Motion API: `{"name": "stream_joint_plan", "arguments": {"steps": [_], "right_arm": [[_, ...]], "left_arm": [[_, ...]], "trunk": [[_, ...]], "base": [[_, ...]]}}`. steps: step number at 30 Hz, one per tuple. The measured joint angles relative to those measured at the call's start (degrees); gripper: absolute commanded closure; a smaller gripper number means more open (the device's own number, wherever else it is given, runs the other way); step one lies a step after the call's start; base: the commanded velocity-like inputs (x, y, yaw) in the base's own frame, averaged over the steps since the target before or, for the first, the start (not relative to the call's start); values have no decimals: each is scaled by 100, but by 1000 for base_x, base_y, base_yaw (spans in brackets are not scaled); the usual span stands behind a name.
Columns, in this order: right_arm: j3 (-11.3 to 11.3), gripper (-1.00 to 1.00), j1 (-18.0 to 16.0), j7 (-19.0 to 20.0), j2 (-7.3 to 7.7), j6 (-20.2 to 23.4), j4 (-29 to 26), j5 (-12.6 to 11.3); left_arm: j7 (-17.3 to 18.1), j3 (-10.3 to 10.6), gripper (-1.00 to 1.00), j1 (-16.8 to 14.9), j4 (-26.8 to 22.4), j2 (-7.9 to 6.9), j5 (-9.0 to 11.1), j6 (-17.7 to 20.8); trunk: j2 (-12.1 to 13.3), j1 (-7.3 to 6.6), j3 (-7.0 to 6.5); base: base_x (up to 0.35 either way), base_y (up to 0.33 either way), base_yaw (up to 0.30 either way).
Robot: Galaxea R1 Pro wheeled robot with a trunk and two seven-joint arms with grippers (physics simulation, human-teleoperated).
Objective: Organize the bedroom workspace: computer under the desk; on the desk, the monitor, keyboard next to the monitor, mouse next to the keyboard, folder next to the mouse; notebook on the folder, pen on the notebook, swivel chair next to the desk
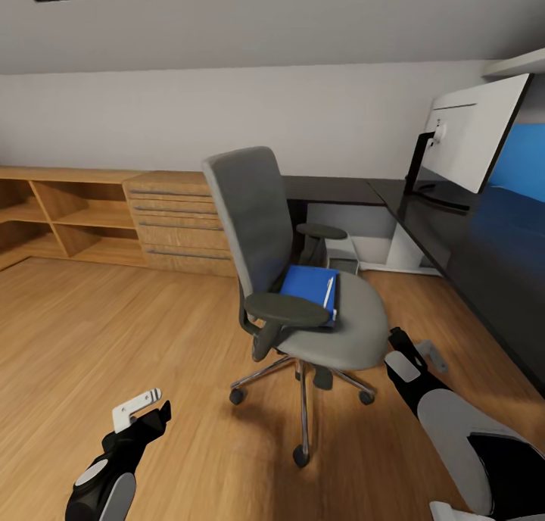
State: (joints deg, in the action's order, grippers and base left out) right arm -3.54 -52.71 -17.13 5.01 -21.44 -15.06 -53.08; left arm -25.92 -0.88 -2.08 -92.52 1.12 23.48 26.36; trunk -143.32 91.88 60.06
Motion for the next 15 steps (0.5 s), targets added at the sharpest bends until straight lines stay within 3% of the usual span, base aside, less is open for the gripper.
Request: {"name": "stream_joint_plan", "arguments": {"steps": [9,15], "right_arm": [[0,-100,0,13,1,-7,-7,6],[-1,-100,0,14,1,-8,-10,7]], "left_arm": [[0,12,-100,0,5,0,0,-1],[0,8,-100,0,6,0,0,3]], "trunk": [[0,-2,0],[0,0,0]], "base": [[286,0,0],[179,0,0]]}}
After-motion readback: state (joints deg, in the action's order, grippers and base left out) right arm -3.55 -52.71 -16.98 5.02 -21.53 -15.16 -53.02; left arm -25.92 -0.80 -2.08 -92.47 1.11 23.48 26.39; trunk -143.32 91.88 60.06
